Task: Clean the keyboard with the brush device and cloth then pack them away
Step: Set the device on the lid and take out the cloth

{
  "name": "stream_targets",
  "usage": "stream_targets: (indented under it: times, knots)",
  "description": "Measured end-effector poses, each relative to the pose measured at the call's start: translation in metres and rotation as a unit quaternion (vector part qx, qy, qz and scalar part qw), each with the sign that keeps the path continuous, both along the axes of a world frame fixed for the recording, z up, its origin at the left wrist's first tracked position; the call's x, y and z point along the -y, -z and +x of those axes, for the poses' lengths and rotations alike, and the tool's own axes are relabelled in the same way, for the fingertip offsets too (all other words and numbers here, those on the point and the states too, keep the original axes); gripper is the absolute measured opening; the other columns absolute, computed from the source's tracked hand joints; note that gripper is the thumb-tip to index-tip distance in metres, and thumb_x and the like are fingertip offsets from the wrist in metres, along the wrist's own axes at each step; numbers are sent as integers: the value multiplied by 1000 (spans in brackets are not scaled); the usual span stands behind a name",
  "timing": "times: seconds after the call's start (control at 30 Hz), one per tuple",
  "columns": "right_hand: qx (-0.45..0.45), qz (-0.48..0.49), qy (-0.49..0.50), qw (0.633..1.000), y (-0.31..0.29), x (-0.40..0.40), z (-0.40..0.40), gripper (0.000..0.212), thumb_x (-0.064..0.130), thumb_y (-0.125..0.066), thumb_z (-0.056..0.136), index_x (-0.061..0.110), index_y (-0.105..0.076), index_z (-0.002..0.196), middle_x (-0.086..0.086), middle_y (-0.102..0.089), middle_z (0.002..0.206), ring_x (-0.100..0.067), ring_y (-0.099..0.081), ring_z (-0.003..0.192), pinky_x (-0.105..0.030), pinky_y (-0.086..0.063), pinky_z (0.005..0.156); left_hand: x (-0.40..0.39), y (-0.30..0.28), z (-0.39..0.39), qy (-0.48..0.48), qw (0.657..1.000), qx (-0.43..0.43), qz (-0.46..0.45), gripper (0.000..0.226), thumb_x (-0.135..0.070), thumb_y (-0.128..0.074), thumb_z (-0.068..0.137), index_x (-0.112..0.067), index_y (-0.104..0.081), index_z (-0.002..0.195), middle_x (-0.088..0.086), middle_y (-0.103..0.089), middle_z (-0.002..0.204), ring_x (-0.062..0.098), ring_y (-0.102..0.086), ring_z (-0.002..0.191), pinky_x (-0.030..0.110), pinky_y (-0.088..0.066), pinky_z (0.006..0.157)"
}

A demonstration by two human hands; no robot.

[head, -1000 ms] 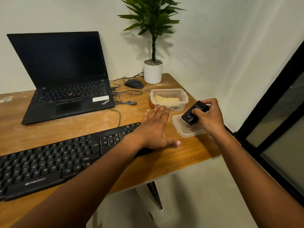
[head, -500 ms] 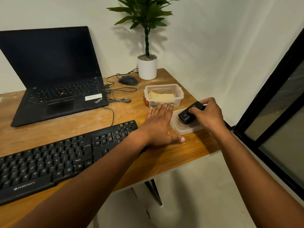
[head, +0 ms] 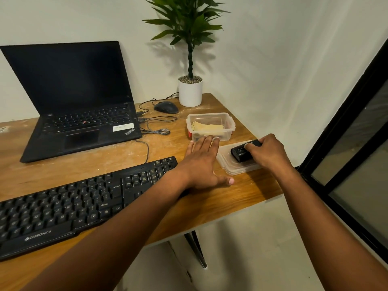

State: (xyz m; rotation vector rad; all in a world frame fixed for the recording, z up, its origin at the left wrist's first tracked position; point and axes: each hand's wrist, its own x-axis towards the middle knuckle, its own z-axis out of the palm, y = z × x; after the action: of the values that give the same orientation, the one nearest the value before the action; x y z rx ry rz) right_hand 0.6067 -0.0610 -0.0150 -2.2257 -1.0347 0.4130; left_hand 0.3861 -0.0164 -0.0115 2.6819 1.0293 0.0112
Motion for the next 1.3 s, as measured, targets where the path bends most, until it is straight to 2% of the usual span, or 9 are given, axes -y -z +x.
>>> stream_targets:
  times: [0.23,0.37,0.47,0.57,0.67,0.8,0.97,1.13,1.3]
  knots:
    - [55,-46,3,997,0,-2,0,48,56,-63,82,11,-67,100,-11,-69,98,-34,-64,94,-40,-56,76,-11,0,-21,-22,1000,-6,5,127,-85,-53,84,-14,15,164,9,22,172,25,23,158,52,12,127]
    - [108,-53,1,993,-16,-3,-11,60,51,-66,92,9,-55,133,-16,-52,135,-39,-46,127,-47,-47,93,-21,-1,-35,-32,999,-4,11,128,-86,-53,83,-15,15,165,8,21,172,24,23,158,53,11,128]
    - [121,26,-42,991,-32,-16,-24,60,47,-68,93,15,-53,141,-11,-51,142,-35,-42,134,-49,-46,102,-31,-7,-49,-44,999,1,16,129,-87,-52,82,-15,16,164,7,22,172,24,23,158,53,11,128]
    - [104,74,-114,985,-44,-42,-36,55,43,-71,92,17,-57,138,-6,-61,135,-29,-55,125,-41,-50,96,-42,-13,-64,-55,998,-4,28,128,-88,-50,83,-15,17,164,7,22,172,24,24,157,53,11,128]
    - [84,74,-181,977,-49,-71,-46,47,36,-75,91,16,-63,132,-1,-68,123,-20,-64,110,-30,-46,86,-53,-16,-76,-59,997,-18,40,127,-88,-48,84,-15,17,164,8,22,172,25,23,158,54,11,128]
    - [90,52,-247,963,-46,-108,-49,42,30,-78,90,15,-67,128,0,-71,116,-16,-65,104,-33,-52,93,-67,-18,-87,-66,996,-32,46,125,-88,-45,85,-16,19,164,8,24,171,25,24,157,53,14,127]
    - [139,-14,-286,948,-41,-145,-41,37,17,-81,88,16,-70,124,-3,-72,117,-17,-66,101,-28,-50,89,-82,-19,-92,-65,996,-27,49,124,-87,-47,86,-16,17,164,7,23,172,23,24,157,52,14,127]
    - [222,-97,-328,913,-34,-169,-41,37,18,-82,87,14,-72,123,-3,-73,118,-18,-67,103,-30,-54,89,-92,-18,-94,-63,996,-26,51,124,-86,-48,85,-16,16,165,8,20,172,24,22,158,53,13,127]
    - [273,-111,-339,893,-27,-181,-39,28,18,-80,88,15,-75,116,-4,-73,117,-20,-67,102,-35,-57,92,-95,-16,-94,-60,996,-13,61,123,-86,-48,85,-15,14,165,8,18,173,24,20,158,52,12,128]
